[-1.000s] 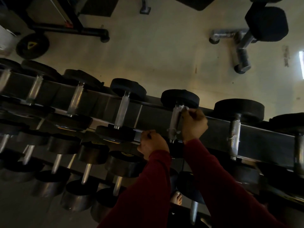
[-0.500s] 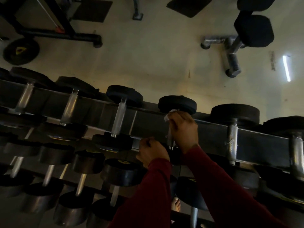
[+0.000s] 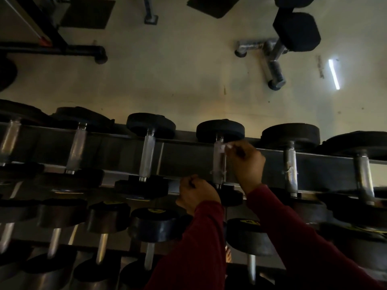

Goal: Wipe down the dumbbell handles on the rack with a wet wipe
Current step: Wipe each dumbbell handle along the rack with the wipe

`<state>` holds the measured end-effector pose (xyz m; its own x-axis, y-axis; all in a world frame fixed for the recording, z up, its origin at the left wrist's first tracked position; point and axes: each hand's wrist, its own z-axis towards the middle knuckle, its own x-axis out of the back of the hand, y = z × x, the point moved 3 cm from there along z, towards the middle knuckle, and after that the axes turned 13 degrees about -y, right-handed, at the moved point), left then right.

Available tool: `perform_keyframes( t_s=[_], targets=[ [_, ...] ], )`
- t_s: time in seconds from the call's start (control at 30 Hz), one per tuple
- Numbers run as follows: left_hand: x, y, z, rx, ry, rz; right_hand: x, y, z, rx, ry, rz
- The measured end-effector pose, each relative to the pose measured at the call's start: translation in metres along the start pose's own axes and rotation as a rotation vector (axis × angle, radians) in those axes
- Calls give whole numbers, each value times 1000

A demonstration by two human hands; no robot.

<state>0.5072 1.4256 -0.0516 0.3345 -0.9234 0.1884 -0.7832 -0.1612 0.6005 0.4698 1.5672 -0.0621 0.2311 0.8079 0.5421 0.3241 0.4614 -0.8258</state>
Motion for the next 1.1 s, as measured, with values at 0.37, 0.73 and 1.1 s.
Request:
perform_keyframes(
  t_s=[0.37, 0.73, 1.1],
  targets=[
    [-3, -1, -2, -3, 26, -53, 1, 2, 8, -376, -133, 373],
    [0, 3, -8, -37, 36, -51, 7, -10, -22, 23, -137, -223],
    [1, 3, -7, -42, 38, -44, 9, -14, -18, 543, -632, -573]
  ],
)
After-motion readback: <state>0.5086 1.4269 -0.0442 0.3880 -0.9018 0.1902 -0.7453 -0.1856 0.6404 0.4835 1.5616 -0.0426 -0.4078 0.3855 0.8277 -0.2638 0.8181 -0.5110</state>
